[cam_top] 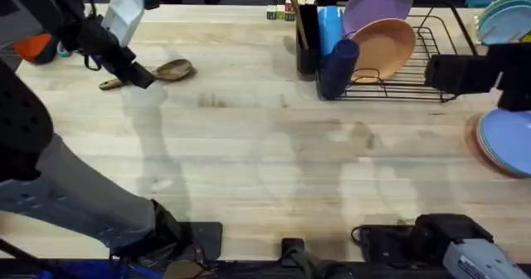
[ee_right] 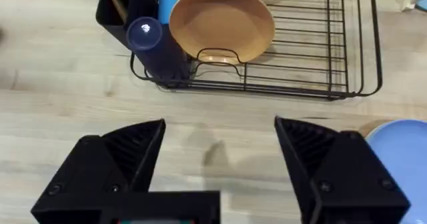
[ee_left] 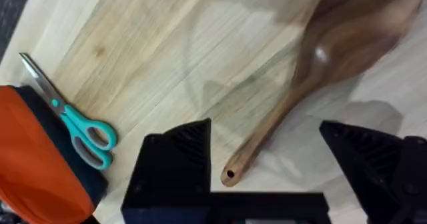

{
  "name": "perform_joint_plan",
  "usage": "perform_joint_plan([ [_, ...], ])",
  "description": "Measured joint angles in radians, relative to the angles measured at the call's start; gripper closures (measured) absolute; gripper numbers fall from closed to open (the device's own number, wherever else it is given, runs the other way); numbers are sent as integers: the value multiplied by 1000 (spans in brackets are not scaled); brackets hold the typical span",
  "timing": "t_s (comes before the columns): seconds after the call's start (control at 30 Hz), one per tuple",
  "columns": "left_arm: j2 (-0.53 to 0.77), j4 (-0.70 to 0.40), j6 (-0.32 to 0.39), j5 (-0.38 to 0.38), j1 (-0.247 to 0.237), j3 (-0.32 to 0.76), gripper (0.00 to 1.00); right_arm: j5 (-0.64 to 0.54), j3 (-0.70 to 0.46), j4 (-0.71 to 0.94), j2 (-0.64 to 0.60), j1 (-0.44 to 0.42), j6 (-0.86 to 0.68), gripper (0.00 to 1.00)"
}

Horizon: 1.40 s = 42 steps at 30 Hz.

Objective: Pick up the spoon on the table one by one and put them onto the rack

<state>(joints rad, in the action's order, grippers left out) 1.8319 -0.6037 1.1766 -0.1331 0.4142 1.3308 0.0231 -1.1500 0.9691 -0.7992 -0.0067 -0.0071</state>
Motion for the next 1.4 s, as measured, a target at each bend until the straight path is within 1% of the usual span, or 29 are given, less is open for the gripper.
perform_joint_plan([
  [0.1,12,2,24,-19,18,0,8,0,0,0,-21,0,0,10],
  [0.13,24,2,44,-34,16,0,8,0,0,0,-41,0,0,10],
  [0.2,31,2,51,-40,12,0,8,0,0,0,-53,0,0,9],
  [0.33,52,-4,59,-50,10,1,8,0,0,0,-60,0,0,10],
  [0.4,95,-26,63,-59,10,8,7,0,0,-1,-60,0,0,10],
  [0.5,104,-31,63,-63,11,21,8,0,0,-1,-60,0,0,9],
  [0.67,132,-74,62,-73,12,56,7,0,0,-1,-60,0,0,10],
  [0.7,145,-94,56,-80,17,71,7,0,0,-2,-60,0,0,10],
  [0.9,160,-121,12,-85,23,88,8,0,0,-2,-60,0,0,9],
  [1.07,166,-138,4,-85,23,97,9,0,0,-2,-60,0,0,10],
  [1.23,177,-155,-33,-85,26,105,9,0,0,-2,-60,0,8,9],
  [1.27,177,-159,-53,-85,29,106,9,0,0,-2,-60,0,11,10],
  [1.4,178,-162,-92,-83,30,106,9,0,0,-2,-60,0,11,10],
])
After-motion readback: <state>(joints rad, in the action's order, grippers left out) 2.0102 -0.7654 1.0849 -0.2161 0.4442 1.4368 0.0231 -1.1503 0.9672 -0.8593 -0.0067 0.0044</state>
